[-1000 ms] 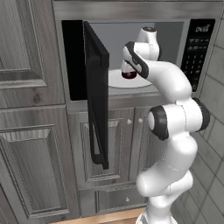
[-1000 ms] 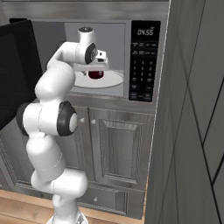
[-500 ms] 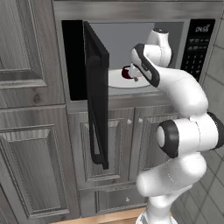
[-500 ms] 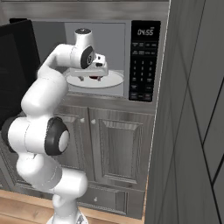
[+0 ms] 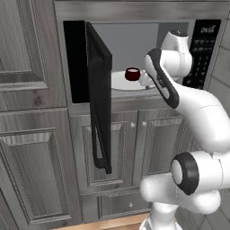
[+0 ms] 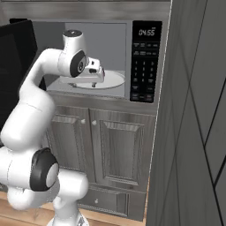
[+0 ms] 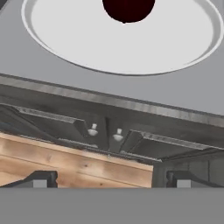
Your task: Pick the mug from the counter and place it inside the microwave. Then close the microwave.
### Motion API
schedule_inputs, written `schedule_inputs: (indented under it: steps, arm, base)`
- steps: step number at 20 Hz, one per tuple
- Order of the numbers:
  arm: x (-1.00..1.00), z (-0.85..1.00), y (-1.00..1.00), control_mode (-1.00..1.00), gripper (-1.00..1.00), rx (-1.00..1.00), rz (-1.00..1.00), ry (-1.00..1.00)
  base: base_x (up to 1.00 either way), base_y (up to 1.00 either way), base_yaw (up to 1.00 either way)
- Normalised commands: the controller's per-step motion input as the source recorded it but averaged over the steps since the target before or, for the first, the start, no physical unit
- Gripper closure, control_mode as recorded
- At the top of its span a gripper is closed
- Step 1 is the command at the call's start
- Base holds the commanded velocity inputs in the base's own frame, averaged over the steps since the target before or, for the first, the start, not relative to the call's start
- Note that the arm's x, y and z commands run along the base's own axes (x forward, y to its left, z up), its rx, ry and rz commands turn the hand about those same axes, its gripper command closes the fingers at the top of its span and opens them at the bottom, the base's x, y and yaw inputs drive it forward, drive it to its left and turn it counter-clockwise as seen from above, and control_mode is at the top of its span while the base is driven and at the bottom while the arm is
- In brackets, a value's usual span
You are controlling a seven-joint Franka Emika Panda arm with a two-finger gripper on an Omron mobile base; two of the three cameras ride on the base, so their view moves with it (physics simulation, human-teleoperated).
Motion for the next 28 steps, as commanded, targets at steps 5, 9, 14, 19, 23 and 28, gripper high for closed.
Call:
schedule_inputs:
  steps: [5, 9, 14, 19, 23, 28]
  arm:
    - [-0.92, 0.2, 0.0, -1.0, -1.0, 0.0, 0.0, -0.03]
    - [-0.87, 0.24, 0.0, -1.0, -1.0, 0.0, 0.0, -0.06]
    - [-0.76, 0.27, 0.0, -1.0, -1.0, 0.0, -0.03, -0.04]
    - [-0.45, 0.17, 0.03, -1.0, -1.0, 0.0, -0.11, -0.04]
    - [-0.49, 0.13, 0.15, -1.0, -1.0, 0.0, -0.17, -0.02]
    - [-0.47, 0.08, 0.29, -1.0, -1.0, 0.0, -0.16, -0.04]
  base:
    - [0.0, 0.0, 0.0]
    - [0.0, 0.0, 0.0]
    - [0.0, 0.0, 0.0]
    - [0.0, 0.0, 0.0]
    - [0.0, 0.0, 0.0]
    - [0.0, 0.0, 0.0]
